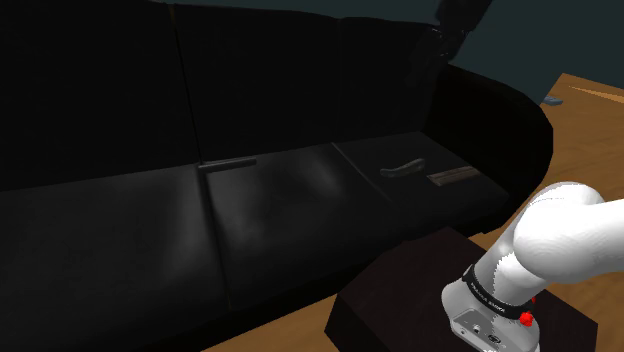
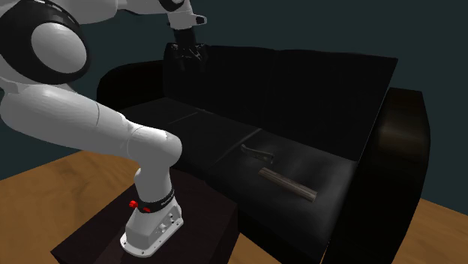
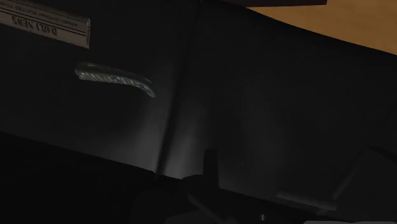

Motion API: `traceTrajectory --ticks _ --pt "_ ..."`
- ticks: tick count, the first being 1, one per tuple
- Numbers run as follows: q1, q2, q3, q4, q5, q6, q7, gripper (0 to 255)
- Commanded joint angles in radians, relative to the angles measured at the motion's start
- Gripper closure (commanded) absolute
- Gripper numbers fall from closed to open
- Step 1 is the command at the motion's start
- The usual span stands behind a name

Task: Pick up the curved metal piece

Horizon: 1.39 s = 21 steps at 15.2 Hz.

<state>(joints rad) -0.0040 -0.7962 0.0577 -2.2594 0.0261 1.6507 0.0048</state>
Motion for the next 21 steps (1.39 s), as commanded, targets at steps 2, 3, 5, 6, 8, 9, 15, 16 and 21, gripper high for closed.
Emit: traceTrajectory --ticks 2,3,5,6,8,9,15,16,21 --pt "0.008 -0.014 -0.02 -0.036 -0.01 0.018 -0.045 0" --pt "0.016 -0.027 -0.041 -0.071 -0.02 0.036 -0.09 0" --pt "0.03 -0.049 -0.083 -0.137 -0.044 0.072 -0.18 0" --pt "0.036 -0.057 -0.106 -0.167 -0.058 0.091 -0.226 0" --pt "0.046 -0.068 -0.152 -0.223 -0.086 0.129 -0.317 0" --pt "0.05 -0.071 -0.176 -0.248 -0.102 0.148 -0.363 0" --pt "0.07 -0.04 -0.333 -0.365 -0.206 0.279 -0.64 0" --pt "0.072 -0.026 -0.361 -0.378 -0.224 0.304 -0.687 0" --pt "0.096 0.081 -0.508 -0.413 -0.308 0.438 -0.921 0"
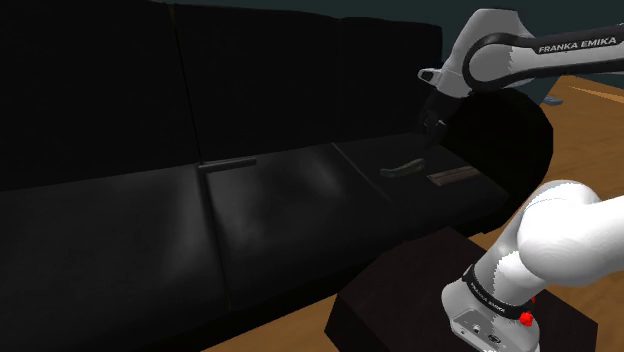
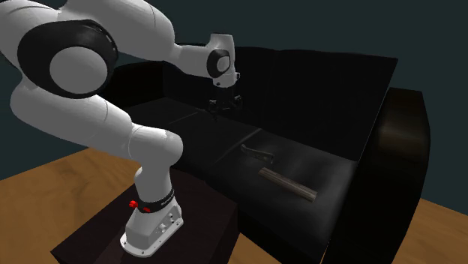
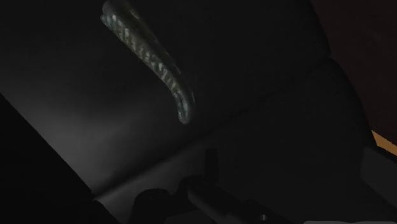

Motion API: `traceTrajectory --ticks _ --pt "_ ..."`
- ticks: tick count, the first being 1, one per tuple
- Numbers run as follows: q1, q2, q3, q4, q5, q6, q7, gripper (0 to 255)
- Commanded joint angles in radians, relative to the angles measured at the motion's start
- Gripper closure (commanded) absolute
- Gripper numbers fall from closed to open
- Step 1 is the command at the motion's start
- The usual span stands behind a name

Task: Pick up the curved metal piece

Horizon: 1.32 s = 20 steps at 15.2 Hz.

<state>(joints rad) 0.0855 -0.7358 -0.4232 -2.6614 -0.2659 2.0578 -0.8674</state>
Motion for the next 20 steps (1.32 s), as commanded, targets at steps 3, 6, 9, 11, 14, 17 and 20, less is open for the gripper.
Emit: traceTrajectory --ticks 3,6,9,11,14,17,20 --pt "0.035 0.116 -0.12 -0.009 -0.052 0.121 -0.192 0" --pt "0.08 0.23 -0.219 0.01 -0.066 0.214 -0.343 0" --pt "0.148 0.363 -0.326 0.044 -0.042 0.31 -0.509 0" --pt "0.209 0.465 -0.402 0.074 0.009 0.373 -0.638 0" --pt "0.314 0.642 -0.512 0.127 0.172 0.457 -0.881 0" --pt "0.328 0.702 -0.52 0.118 0.253 0.504 -0.94 0" --pt "0.336 0.768 -0.517 0.112 0.355 0.547 -1.014 0"
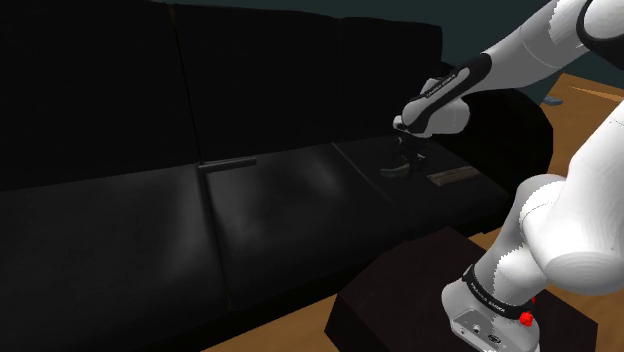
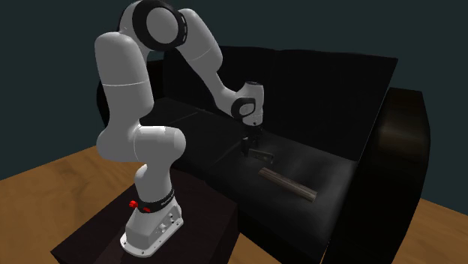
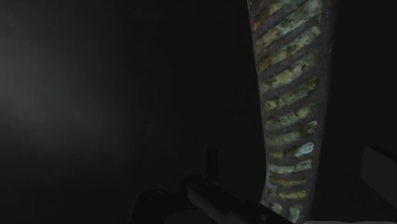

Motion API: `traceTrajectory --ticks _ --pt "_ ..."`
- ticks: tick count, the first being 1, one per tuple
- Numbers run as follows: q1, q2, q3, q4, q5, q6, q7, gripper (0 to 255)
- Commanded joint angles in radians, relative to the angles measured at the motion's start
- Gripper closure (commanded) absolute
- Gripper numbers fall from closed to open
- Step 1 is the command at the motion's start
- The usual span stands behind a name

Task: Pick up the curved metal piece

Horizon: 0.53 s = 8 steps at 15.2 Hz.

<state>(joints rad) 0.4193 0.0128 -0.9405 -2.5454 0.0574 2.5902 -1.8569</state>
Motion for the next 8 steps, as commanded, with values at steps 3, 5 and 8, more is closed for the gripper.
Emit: traceTrajectory --ticks 3,5,8 --pt "-0.003 0.054 0.014 -0.005 0.091 0.035 -0.067 0" --pt "-0.003 0.053 0.013 -0.006 0.089 0.035 -0.066 255" --pt "-0.003 0.052 0.013 -0.006 0.088 0.035 -0.065 255"
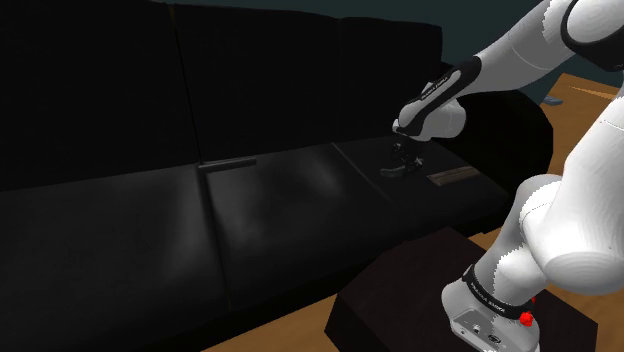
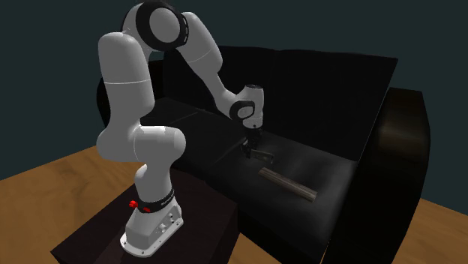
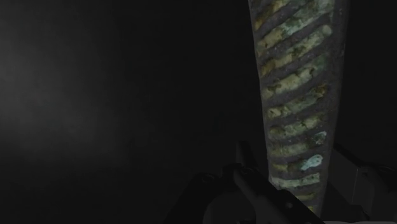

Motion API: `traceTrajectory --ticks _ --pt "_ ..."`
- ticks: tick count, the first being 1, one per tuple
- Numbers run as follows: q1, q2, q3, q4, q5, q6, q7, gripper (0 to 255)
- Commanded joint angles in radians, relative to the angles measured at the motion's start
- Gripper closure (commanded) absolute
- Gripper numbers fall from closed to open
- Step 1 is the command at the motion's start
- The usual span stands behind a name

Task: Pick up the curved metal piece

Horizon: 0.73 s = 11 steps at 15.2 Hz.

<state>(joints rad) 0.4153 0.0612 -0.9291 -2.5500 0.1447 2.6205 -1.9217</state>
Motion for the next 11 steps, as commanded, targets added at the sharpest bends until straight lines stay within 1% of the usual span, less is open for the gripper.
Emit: traceTrajectory --ticks 1,5,8,11 --pt "0.001 0.004 0.001 -0.001 0.001 0.004 -0.001 255" --pt "0.001 0.006 0.002 0.0 0.004 0.004 -0.003 255" --pt "0.009 -0.061 -0.02 0.003 -0.106 -0.035 0.077 255" --pt "-0.001 -0.125 -0.019 0.011 -0.2 -0.08 0.145 255"
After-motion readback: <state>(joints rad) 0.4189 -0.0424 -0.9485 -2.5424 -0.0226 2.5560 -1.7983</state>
